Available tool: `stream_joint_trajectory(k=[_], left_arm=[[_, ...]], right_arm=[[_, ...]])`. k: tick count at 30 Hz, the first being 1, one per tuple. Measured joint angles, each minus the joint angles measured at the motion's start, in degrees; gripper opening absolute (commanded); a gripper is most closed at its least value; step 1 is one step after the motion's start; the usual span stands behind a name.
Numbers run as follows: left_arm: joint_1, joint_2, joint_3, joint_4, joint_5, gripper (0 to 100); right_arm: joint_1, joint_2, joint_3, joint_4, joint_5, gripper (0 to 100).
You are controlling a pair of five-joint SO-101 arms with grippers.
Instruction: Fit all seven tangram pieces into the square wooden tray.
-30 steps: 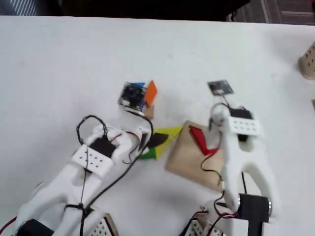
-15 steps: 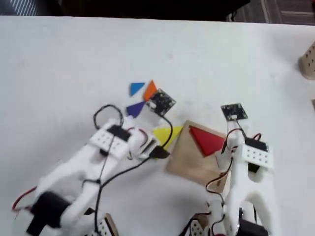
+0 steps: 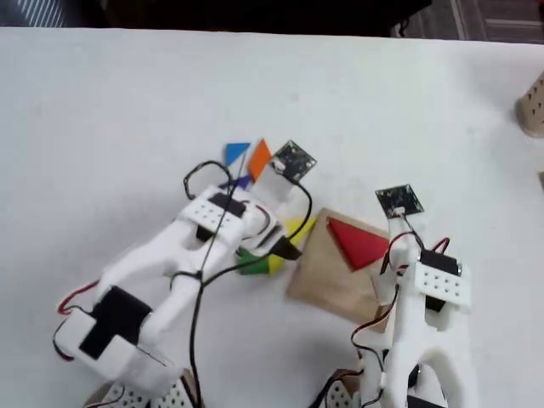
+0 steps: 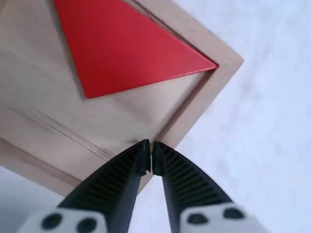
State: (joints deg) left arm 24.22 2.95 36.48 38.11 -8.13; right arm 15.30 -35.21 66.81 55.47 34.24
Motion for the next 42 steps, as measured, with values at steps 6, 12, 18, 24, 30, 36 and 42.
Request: stream_joint_trajectory(k=[6, 12, 18, 24, 30, 36, 42], left_arm=[[0.0, 5.5, -5.9, 3.9, 0.0, 39], [0.0, 12.5, -14.4, 10.3, 0.0, 39], [-0.1, 14.0, -17.1, 12.5, 0.0, 39], [0.1, 14.0, -17.1, 12.5, 0.0, 39], [0.1, 14.0, -17.1, 12.5, 0.0, 30], [3.0, 14.3, -17.5, 12.5, 0.1, 30], [3.0, 14.5, -18.1, 12.5, 0.1, 31]], right_arm=[[0.0, 0.0, 0.0, 0.0, 0.0, 1.8], [0.0, 0.0, 0.0, 0.0, 0.0, 1.8], [0.0, 0.0, 0.0, -0.2, 0.0, 1.8], [0.0, 0.0, 0.0, -0.3, 0.0, 1.8], [0.0, 0.0, 0.0, -0.3, 0.0, 1.8], [0.0, 0.0, 0.0, -0.3, 0.0, 1.8], [0.0, 0.0, 0.0, -0.3, 0.0, 1.8]])
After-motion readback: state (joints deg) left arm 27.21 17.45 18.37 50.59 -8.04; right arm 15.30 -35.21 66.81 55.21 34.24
